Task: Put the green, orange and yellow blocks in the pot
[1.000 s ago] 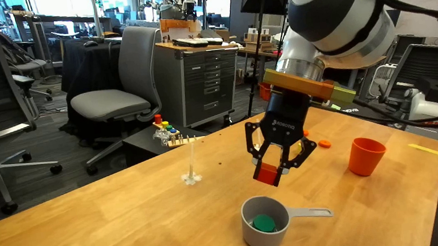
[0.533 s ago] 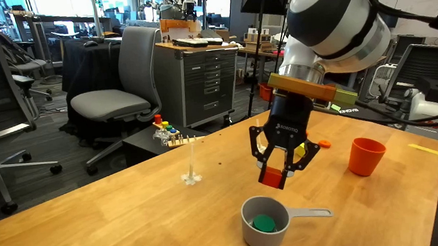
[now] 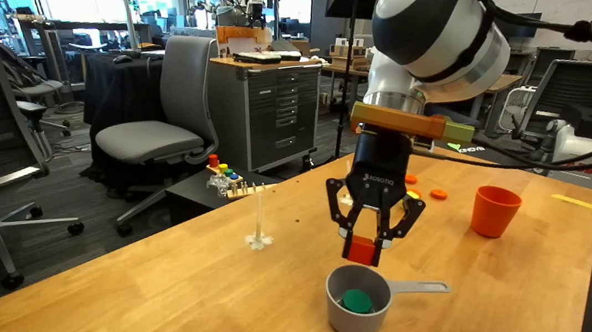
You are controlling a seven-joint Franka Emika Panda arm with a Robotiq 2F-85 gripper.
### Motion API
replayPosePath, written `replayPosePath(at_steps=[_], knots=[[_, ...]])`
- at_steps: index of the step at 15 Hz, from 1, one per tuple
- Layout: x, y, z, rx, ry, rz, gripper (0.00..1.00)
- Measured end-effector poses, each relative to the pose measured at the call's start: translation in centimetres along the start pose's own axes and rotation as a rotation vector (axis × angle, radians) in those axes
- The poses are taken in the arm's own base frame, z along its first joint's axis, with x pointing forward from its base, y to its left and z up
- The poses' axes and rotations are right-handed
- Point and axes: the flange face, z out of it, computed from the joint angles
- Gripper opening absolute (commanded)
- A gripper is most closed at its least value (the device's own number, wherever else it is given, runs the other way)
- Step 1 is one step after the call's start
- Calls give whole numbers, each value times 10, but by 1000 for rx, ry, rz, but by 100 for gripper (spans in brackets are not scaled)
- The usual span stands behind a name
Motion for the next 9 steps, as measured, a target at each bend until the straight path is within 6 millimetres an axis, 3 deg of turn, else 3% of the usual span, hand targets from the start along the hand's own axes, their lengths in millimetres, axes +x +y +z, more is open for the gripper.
replayPosePath(at_steps=[9], knots=[[17,-9,10,-24,-49,6,12]])
